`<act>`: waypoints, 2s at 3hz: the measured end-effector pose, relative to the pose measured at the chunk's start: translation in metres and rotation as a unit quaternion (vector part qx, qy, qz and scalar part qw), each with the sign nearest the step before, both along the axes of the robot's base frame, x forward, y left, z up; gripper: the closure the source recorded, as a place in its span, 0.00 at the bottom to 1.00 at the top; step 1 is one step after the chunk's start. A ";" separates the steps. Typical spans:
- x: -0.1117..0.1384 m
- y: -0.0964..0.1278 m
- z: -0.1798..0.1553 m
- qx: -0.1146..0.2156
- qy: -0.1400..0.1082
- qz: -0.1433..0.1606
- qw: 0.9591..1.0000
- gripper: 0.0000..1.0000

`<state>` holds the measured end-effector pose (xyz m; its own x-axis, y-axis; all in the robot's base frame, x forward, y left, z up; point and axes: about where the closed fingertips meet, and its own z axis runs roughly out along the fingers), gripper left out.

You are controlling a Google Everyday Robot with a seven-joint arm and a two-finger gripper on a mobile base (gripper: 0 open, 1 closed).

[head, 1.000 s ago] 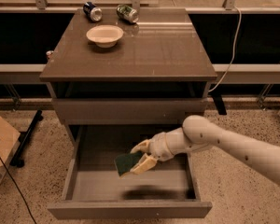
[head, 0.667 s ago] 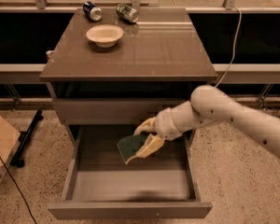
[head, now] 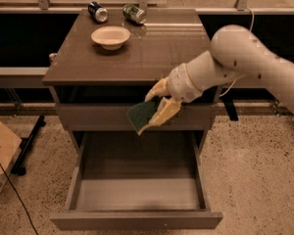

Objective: Pick sponge from middle drawer and place on counter

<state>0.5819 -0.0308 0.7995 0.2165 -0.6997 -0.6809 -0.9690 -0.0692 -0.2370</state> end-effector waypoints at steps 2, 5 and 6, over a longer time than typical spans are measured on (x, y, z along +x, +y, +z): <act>0.091 -0.038 0.076 -0.002 -0.037 -0.139 0.990 1.00; 0.189 -0.091 0.072 0.045 -0.024 -0.311 0.949 0.53; 0.189 -0.089 0.070 0.045 -0.023 -0.310 0.949 0.29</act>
Offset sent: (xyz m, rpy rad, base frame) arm 0.1534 -0.0762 0.1121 0.0443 -0.1231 -0.5296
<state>0.7711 -0.1199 0.8690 -0.1876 -0.6421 -0.7433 -0.8057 0.5334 -0.2574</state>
